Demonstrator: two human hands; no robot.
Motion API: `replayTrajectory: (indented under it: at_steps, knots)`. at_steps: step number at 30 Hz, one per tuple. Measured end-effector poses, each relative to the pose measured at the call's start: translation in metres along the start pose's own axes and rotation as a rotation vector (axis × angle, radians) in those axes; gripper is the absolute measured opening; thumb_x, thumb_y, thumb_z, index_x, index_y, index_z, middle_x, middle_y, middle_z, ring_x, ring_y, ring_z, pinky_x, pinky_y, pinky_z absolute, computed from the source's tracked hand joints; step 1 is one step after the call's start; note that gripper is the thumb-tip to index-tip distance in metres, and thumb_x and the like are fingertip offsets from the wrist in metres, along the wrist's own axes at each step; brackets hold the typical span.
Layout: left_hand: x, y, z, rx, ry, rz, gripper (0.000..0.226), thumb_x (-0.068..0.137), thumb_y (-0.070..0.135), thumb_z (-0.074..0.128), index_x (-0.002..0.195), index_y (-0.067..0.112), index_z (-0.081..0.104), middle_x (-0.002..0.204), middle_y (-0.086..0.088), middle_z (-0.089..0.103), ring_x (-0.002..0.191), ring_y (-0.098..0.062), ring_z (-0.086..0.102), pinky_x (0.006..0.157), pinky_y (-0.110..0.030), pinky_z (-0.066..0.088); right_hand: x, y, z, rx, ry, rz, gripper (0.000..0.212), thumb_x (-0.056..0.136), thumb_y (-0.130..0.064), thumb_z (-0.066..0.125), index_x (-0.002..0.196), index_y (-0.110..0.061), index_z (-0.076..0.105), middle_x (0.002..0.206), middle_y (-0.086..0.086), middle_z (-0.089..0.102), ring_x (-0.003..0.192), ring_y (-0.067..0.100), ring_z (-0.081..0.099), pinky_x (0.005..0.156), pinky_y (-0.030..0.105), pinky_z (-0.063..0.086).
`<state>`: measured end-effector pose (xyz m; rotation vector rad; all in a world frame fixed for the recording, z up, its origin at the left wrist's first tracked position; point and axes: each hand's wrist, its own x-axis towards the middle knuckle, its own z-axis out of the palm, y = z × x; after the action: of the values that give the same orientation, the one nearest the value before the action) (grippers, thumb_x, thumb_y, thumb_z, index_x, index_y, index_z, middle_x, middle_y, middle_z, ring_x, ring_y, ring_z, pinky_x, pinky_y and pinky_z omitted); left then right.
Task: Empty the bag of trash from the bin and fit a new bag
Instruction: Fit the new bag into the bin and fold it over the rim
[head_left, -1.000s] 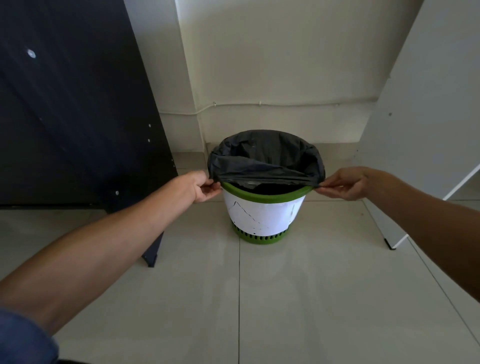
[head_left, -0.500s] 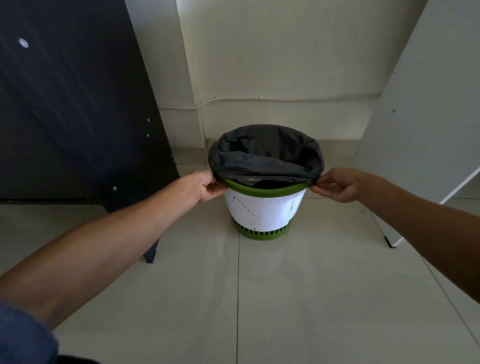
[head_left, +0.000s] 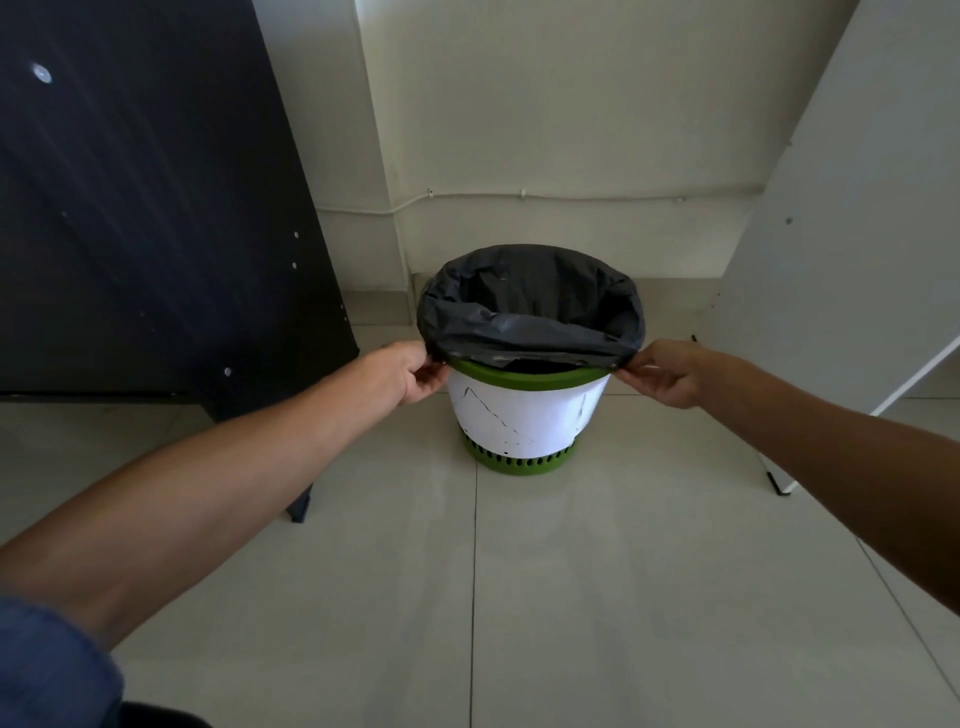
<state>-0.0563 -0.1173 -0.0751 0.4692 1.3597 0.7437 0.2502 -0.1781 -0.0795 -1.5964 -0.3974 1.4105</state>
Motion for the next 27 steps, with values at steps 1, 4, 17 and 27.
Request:
replayTrajectory:
  at_steps: [1, 4, 17, 27]
  knots:
    - [0.0, 0.0, 0.001, 0.0, -0.01, 0.0, 0.015, 0.1, 0.002, 0.047, 0.089, 0.0, 0.056, 0.08, -0.011, 0.057, 0.068, -0.015, 0.058, 0.045, -0.022, 0.054, 0.002, 0.003, -0.001, 0.001, 0.007, -0.013, 0.023, 0.096, 0.013, 0.041, 0.085, 0.002, 0.057, 0.072, 0.012, 0.067, 0.04, 0.014, 0.065, 0.04, 0.021, 0.052]
    - [-0.002, -0.002, 0.009, 0.034, -0.042, 0.014, 0.022, 0.102, 0.0, 0.041, 0.083, -0.001, 0.054, 0.078, -0.012, 0.055, 0.065, -0.015, 0.055, 0.04, -0.019, 0.051, 0.011, 0.014, 0.0, 0.029, 0.053, -0.001, 0.016, 0.097, 0.009, 0.046, 0.087, 0.001, 0.056, 0.048, 0.006, 0.065, 0.038, 0.011, 0.063, 0.039, 0.018, 0.05]
    - [0.013, -0.006, 0.005, 0.029, 0.008, 0.035, 0.009, 0.099, 0.005, 0.051, 0.092, 0.001, 0.056, 0.079, -0.008, 0.055, 0.063, -0.011, 0.053, 0.036, -0.016, 0.047, 0.019, 0.025, 0.003, 0.026, 0.042, 0.002, 0.013, 0.096, 0.007, 0.05, 0.087, 0.0, 0.057, 0.047, 0.005, 0.065, 0.039, 0.009, 0.063, 0.04, 0.017, 0.051]
    - [0.013, -0.011, 0.005, 0.014, -0.018, 0.035, 0.011, 0.1, 0.003, 0.048, 0.091, 0.002, 0.055, 0.083, -0.01, 0.054, 0.068, -0.013, 0.053, 0.044, -0.019, 0.051, 0.028, 0.027, 0.01, -0.023, 0.11, -0.012, 0.027, 0.093, 0.011, 0.053, 0.118, 0.003, 0.058, 0.051, 0.007, 0.066, 0.038, 0.011, 0.063, 0.037, 0.018, 0.048]
